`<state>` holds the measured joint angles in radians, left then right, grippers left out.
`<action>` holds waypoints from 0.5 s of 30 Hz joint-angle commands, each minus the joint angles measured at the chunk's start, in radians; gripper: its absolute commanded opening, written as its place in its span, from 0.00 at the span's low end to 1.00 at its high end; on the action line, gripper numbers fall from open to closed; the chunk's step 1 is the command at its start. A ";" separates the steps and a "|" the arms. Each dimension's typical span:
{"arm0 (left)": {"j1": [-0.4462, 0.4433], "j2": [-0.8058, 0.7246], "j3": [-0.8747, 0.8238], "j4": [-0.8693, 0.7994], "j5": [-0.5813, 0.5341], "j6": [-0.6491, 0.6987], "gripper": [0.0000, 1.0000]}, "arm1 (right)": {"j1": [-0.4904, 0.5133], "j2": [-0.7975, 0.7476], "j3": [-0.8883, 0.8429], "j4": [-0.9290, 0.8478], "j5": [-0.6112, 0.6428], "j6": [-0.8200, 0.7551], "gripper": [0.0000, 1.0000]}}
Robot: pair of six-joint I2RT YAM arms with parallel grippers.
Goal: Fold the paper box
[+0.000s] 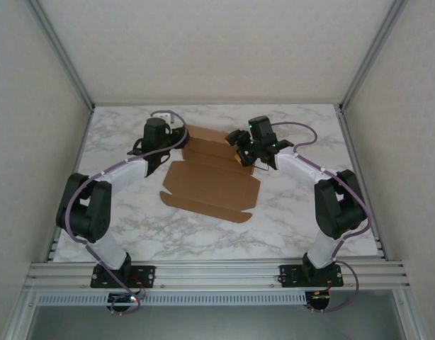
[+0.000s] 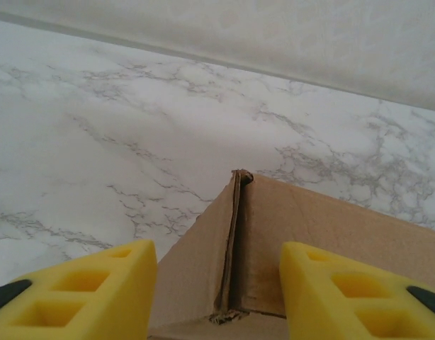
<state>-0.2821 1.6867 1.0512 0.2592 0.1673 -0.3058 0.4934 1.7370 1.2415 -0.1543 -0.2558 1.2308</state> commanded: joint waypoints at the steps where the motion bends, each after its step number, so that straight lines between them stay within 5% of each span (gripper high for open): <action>1: 0.005 0.006 -0.004 -0.019 -0.009 -0.021 0.48 | 0.004 -0.047 0.009 -0.042 -0.036 -0.119 0.74; 10: 0.011 -0.049 0.009 -0.049 -0.009 -0.004 0.56 | -0.003 -0.210 -0.112 0.000 -0.098 -0.207 0.84; 15: 0.014 -0.127 0.033 -0.057 0.009 -0.008 0.62 | -0.001 -0.246 -0.128 -0.025 -0.198 -0.338 0.76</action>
<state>-0.2794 1.6337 1.0512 0.2169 0.1650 -0.3145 0.4934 1.5116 1.1213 -0.1654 -0.3740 0.9989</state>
